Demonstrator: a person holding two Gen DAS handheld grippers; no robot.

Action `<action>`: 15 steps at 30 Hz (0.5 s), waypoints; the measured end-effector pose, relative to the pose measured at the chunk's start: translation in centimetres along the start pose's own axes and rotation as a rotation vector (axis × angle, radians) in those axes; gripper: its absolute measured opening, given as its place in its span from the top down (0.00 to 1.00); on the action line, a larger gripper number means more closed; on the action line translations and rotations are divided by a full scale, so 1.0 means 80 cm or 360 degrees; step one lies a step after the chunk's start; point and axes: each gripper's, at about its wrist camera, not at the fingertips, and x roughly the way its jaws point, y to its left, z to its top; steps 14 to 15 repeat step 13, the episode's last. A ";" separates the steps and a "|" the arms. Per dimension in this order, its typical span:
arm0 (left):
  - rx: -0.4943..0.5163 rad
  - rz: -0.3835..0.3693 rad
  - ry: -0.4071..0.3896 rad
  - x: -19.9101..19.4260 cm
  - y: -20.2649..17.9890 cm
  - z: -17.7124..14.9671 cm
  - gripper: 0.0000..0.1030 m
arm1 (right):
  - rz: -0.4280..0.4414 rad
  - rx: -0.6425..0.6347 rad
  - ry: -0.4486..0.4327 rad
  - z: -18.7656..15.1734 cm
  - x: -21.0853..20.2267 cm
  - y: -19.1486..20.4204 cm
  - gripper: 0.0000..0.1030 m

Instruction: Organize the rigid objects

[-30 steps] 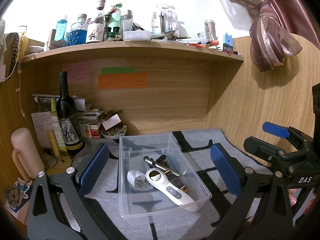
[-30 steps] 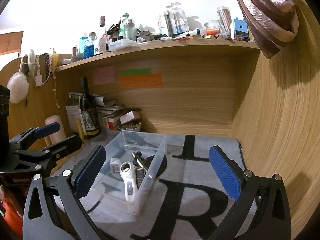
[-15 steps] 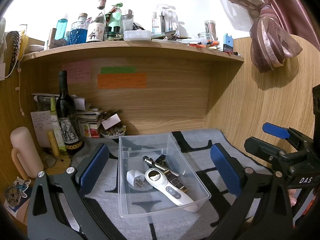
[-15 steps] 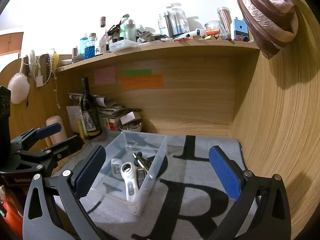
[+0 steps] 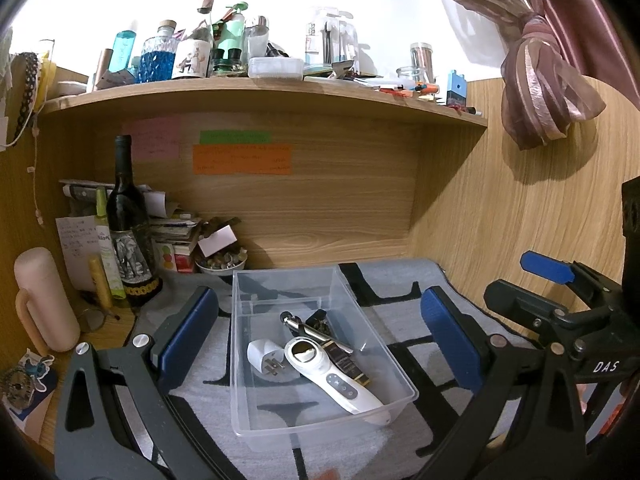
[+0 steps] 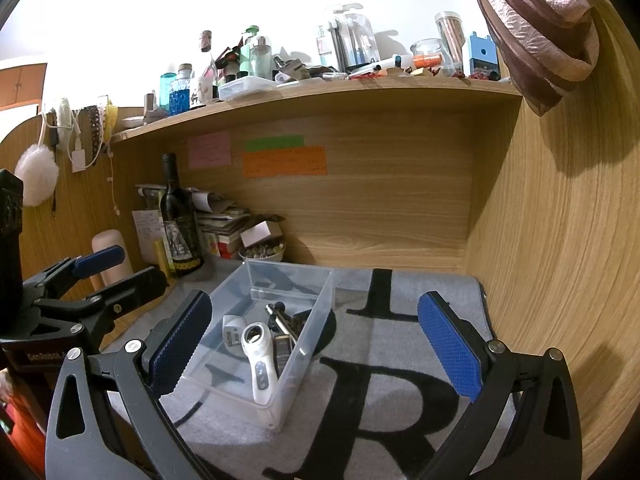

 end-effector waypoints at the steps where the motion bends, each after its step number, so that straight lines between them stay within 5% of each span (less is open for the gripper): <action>1: 0.0001 -0.0014 0.0009 0.001 -0.001 0.000 0.00 | 0.0000 0.0001 0.0000 0.000 0.000 0.000 0.00; 15: -0.0017 -0.0026 0.0025 0.008 -0.002 -0.002 0.00 | -0.0018 0.0022 0.0017 -0.004 0.005 0.008 0.00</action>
